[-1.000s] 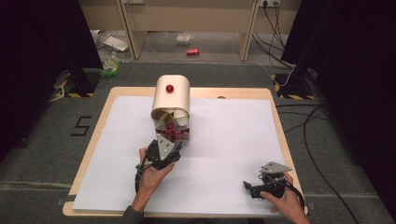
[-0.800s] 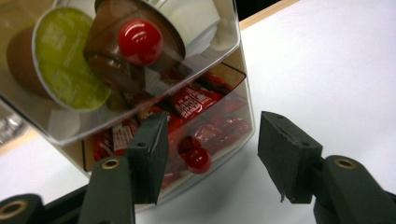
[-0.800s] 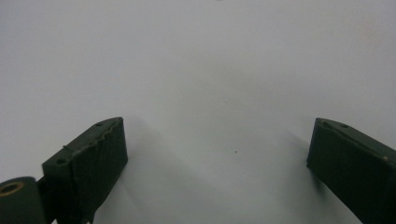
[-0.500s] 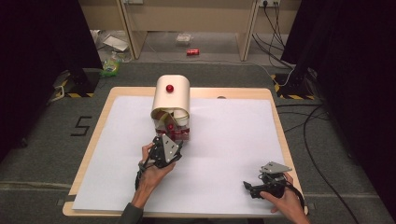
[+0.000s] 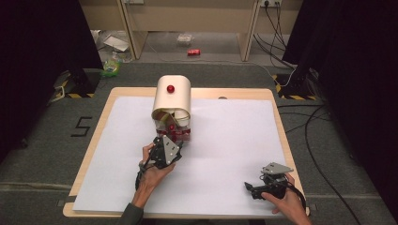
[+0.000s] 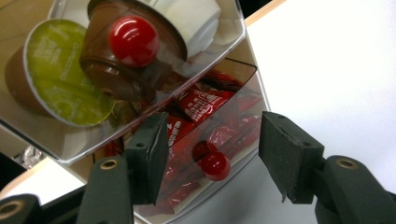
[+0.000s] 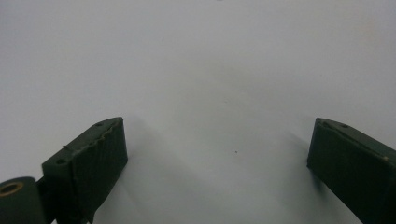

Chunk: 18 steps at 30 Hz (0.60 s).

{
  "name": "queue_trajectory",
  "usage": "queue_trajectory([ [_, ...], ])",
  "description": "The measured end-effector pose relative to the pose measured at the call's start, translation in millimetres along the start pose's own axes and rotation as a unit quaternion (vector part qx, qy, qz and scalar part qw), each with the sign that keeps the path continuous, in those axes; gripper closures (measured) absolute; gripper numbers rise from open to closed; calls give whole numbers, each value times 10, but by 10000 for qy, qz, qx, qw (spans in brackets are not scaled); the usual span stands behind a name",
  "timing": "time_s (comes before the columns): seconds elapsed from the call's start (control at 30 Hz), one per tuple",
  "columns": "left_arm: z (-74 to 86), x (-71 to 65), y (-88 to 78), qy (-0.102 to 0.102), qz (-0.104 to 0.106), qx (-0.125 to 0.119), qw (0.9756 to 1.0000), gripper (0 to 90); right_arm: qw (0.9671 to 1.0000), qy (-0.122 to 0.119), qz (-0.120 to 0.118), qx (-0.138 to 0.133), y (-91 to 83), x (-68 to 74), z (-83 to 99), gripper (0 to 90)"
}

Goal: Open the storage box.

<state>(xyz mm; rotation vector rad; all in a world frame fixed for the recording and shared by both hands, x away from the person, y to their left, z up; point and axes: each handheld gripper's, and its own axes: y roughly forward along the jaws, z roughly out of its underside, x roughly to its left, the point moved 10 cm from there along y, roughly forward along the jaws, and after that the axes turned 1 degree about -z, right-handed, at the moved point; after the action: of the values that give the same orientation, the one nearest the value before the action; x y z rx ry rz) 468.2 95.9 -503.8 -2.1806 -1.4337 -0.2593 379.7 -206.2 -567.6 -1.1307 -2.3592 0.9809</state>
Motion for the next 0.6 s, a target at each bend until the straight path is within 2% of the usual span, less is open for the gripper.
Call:
queue_trajectory([
  [0.1,6,-18,5,241,8,47,9997,394,10000,15,0,7,-1,2,2,54],
  [0.17,4,-20,8,288,-3,31,9996,397,10000,10,0,6,-1,1,1,53],
  [0.27,9,-34,19,526,-10,8,9986,392,10000,-6,4,-1,0,-1,0,53],
  [0.3,9,-34,19,526,-10,8,9986,393,10000,-6,4,-1,0,-1,0,53],
  [0.33,20,-35,28,686,-31,-20,9976,393,10000,9,0,5,-1,1,1,53],
  [0.47,38,-33,45,695,-15,-69,9976,384,10000,-9,7,-2,1,-2,0,53],
  [0.5,36,-31,45,640,-3,-77,9979,384,10000,-9,7,-2,1,-2,0,53],
  [0.53,28,-32,41,500,35,-58,9987,379,10000,9,4,5,0,1,2,53],
  [0.57,28,-32,41,500,35,-58,9987,379,10000,9,4,5,0,1,2,53],
  [0.6,26,-34,37,404,40,-53,9992,379,10000,-3,8,-1,0,-1,1,53],
])
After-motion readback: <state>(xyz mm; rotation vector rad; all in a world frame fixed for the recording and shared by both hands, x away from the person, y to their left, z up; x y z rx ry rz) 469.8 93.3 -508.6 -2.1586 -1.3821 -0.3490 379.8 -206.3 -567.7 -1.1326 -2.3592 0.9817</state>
